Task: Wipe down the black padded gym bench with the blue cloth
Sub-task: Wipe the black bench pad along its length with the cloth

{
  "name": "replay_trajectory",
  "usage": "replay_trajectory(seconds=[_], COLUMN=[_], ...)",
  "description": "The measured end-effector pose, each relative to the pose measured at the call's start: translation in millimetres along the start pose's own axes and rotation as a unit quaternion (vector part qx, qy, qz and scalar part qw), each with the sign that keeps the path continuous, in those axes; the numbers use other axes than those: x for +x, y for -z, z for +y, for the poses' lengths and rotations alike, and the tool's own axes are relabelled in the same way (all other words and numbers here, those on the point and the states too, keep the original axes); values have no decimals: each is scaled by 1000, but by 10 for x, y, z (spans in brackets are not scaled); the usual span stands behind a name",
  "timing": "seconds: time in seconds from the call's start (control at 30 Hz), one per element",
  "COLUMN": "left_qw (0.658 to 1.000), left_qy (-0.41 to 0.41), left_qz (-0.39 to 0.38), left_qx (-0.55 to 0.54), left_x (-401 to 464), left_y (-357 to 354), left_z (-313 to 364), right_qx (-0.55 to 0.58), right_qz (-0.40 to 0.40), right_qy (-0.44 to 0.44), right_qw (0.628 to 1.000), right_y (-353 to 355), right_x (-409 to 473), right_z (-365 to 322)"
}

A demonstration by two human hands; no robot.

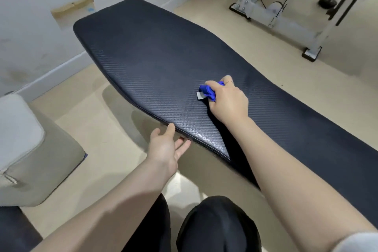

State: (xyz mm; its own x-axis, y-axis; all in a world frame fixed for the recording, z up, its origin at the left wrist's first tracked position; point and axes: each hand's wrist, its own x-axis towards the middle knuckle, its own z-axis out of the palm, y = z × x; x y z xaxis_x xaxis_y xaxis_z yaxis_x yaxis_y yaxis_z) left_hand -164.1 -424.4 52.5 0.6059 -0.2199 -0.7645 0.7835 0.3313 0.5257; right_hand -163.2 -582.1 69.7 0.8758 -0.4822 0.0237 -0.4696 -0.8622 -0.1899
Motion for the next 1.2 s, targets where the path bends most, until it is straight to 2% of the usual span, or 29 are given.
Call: replay_trajectory(seconds=[0.17,0.23,0.37,0.47,0.53,0.57,0.63,0.67,0.77,0.9,0.97,1.03,1.2], left_qw=[999,998,986,948,903,868,775,730,612,492,460,451,395], left_qy=[13,7,-66,-159,-262,-320,-423,-448,-417,-387,-400,-409,-427], left_qz=[-17,-11,2,18,13,12,2,-14,-44,-40,-41,-37,-19], left_qx=[36,64,150,276,340,380,469,516,670,779,792,793,813], left_x=[37,24,0,-95,-200,-242,-291,-300,-260,-221,-219,-215,-101], left_y=[16,26,41,61,85,76,-24,-106,-385,-554,-586,-627,-798], left_z=[61,42,-58,-98,-52,-8,94,149,206,170,147,157,179], right_qx=[20,19,-1,6,5,6,14,14,-10,25,29,32,3], right_qz=[-64,-66,8,25,6,-4,-31,-47,-54,12,11,3,-19], right_qy=[85,86,-25,-66,-40,-23,17,33,46,-62,-74,-61,53], right_qw=[994,994,1000,997,999,1000,999,998,997,998,997,998,998], right_y=[70,73,12,30,68,88,129,135,155,104,87,119,119], right_x=[-781,-829,-306,-93,-277,-424,-703,-769,-533,249,429,340,-147], right_z=[-22,36,110,154,182,202,240,263,422,684,705,645,577])
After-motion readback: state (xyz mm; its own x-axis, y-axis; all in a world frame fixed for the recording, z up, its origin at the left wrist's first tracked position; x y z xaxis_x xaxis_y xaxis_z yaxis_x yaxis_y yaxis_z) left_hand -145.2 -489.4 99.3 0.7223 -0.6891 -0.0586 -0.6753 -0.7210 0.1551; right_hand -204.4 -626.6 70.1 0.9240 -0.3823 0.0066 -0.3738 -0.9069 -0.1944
